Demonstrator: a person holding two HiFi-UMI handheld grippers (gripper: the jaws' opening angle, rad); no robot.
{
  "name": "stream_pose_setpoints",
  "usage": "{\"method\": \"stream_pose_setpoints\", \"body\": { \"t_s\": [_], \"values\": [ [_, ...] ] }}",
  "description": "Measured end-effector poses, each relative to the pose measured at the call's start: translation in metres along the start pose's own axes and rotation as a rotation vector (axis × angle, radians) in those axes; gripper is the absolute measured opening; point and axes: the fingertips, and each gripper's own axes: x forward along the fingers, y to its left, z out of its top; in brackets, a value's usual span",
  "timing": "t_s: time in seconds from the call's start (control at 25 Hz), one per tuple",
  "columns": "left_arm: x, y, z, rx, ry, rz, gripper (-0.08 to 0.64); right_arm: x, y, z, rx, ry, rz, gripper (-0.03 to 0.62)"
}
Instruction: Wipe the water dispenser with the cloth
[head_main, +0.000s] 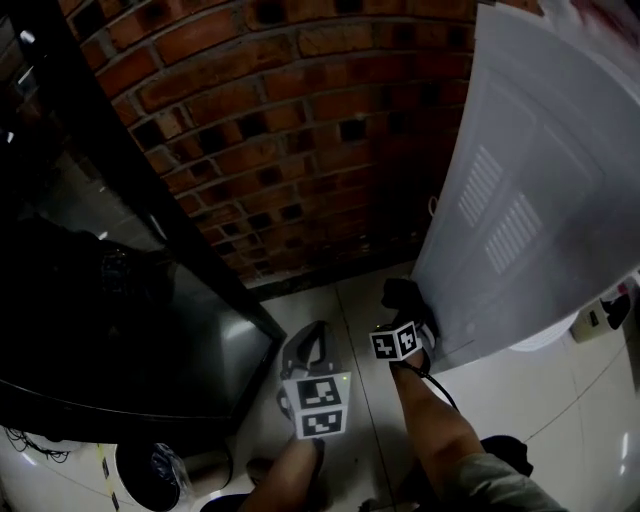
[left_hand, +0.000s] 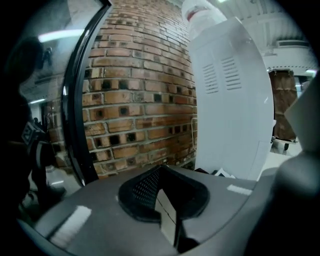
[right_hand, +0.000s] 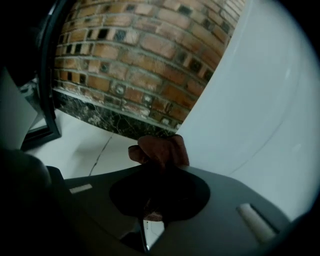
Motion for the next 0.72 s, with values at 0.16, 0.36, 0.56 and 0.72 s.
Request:
{"method": "stream_pose_setpoints", "body": {
  "t_s": [0.16, 0.36, 0.56, 0.72],
  "values": [
    [-0.02, -0.013, 0.038, -0.042, -0.068, -0.016, 0.0, -0.064, -0.019, 0.03, -0.025, -0.141, 0.009, 0.066],
    [-0.073, -0.03, 0.074, 0.014, -0.1, -0.065, 0.0, -0.17, -0.047, 0.087, -0.042, -0.357, 0.024, 0.066],
    [-0.128, -0.033, 0.13, 0.052, -0.206, -0.102, 0.0, -0.305, -0.104, 0.159, -0.152, -0.581, -0.023, 0.066],
    [-0.153, -0.025, 0.165, 0.0, -0.29, -0.092, 0.0, -0.417, -0.15, 0.22, -0.293, -0.75, -0.151, 0.066]
  ]
}}
